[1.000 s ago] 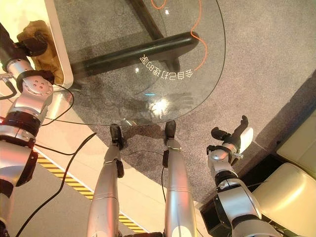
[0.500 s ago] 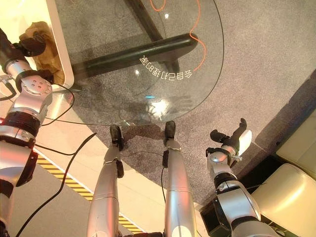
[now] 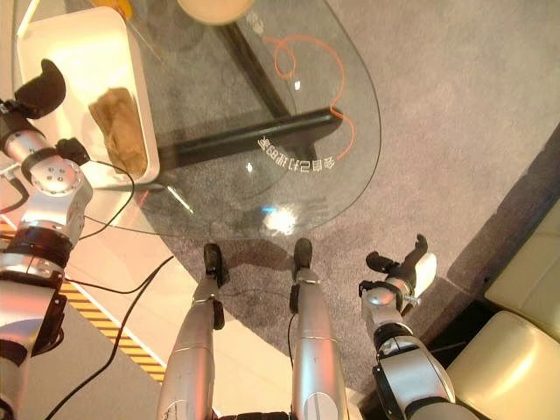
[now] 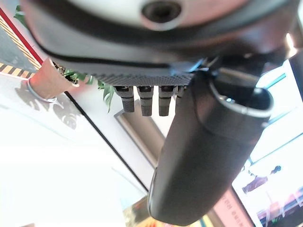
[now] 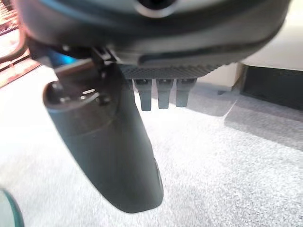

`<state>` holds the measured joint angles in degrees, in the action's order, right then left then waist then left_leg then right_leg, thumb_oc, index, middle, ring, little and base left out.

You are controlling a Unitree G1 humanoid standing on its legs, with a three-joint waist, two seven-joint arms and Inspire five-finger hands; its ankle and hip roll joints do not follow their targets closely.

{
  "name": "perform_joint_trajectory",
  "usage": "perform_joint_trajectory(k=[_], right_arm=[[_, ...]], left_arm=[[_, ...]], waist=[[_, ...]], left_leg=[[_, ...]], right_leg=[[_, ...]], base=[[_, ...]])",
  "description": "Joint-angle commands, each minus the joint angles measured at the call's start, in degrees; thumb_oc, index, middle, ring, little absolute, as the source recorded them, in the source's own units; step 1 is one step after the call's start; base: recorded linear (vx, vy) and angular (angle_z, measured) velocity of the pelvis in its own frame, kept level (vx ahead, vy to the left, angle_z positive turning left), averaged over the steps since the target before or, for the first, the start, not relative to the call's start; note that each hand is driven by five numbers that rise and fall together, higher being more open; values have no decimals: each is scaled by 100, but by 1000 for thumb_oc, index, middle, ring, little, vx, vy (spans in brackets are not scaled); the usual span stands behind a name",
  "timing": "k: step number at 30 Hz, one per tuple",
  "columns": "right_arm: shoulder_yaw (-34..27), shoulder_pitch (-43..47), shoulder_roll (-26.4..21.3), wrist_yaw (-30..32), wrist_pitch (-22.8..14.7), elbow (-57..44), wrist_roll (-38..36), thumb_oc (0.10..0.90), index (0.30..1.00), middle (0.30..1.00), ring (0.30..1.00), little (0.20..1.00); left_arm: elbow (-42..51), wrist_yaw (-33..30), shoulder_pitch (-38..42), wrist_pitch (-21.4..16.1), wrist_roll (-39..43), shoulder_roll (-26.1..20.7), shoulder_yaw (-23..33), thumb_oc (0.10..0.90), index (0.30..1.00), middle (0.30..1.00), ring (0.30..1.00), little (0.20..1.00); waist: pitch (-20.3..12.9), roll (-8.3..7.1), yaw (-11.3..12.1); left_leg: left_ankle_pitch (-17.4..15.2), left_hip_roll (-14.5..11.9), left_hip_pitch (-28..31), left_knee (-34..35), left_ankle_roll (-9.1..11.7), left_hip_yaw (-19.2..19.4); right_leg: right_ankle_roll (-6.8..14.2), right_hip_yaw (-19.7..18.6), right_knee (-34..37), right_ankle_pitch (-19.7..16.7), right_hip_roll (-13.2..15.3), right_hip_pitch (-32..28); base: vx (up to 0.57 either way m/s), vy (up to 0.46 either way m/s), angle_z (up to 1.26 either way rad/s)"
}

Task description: Wipe the table with a cloth and put it in the basket.

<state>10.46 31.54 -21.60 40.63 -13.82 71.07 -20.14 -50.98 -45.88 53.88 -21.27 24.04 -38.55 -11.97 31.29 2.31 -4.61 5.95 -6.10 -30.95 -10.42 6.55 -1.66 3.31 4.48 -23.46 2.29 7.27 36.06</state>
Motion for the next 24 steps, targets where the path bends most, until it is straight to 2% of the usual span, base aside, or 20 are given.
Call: perform_joint_trajectory(k=[1,8,11,14,15,16,18,20,24], right_arm=[[-388,-535,-352,-18,-55,2,116,800,900,900,900,900],[-682,-1243,-370,-357,23,119,130,800,900,900,900,900],[-769,-1522,-319,-700,225,142,167,800,900,900,900,900],[-899,-1835,-255,-1274,562,258,257,800,900,900,900,900],[-911,-1879,-243,-1417,663,297,276,800,900,900,900,900],[-897,-1958,-211,-1717,934,387,347,800,900,900,900,900],[-835,-2076,-175,-1949,1119,487,764,800,900,900,900,900],[-628,-2172,-137,-2295,1337,585,1136,800,900,900,900,900],[-488,-2279,-41,-2550,1497,665,1409,800,900,900,900,900]], left_arm=[[222,201,-26,-526,153,-745,702,800,900,900,900,900],[102,940,-1364,-475,427,-714,1427,800,900,900,900,900],[6,1584,-2031,-344,766,-546,1720,800,900,900,900,900],[-227,2320,-2818,-82,1115,-114,2042,800,900,900,900,900],[-327,2487,-2947,0,1156,-32,2077,800,900,900,900,900],[-540,2772,-3184,172,1007,138,2071,800,900,900,900,900],[-775,2939,-3514,252,908,368,2032,800,900,900,900,900],[-1101,3138,-3810,499,787,591,1950,800,900,900,900,900],[-1683,3531,-4171,849,343,857,1855,800,900,900,900,900]], waist=[[-243,-1,202],[-924,17,318],[-1196,35,352],[-1551,16,405],[-1625,9,419],[-1766,-2,438],[-1973,-25,470],[-2188,-44,497],[-2504,-76,535]], left_leg=[[-537,543,548,-114,-387,371],[-492,590,1327,389,-364,322],[-477,582,1714,660,-341,308],[-449,597,2185,974,-338,276],[-447,597,2263,1018,-339,271],[-437,587,2416,1096,-338,260],[-430,572,2615,1181,-342,253],[-443,543,2854,1254,-345,264],[-495,494,3198,1350,-350,305]], right_leg=[[-3,-7,698,-45,-339,-771],[32,40,1228,-82,-204,-1635],[54,98,1517,-102,-157,-2088],[94,164,1864,-140,-136,-2648],[100,182,1914,-146,-134,-2738],[116,223,1995,-167,-129,-2905],[124,254,2097,-189,-129,-3126],[132,290,2203,-210,-131,-3369],[142,344,2330,-199,-130,-3731]], base=[[15,-42,-1],[87,-23,2],[107,9,2],[119,-6,5],[154,-3,16],[174,-6,13],[182,5,10],[188,19,10],[135,18,5]])
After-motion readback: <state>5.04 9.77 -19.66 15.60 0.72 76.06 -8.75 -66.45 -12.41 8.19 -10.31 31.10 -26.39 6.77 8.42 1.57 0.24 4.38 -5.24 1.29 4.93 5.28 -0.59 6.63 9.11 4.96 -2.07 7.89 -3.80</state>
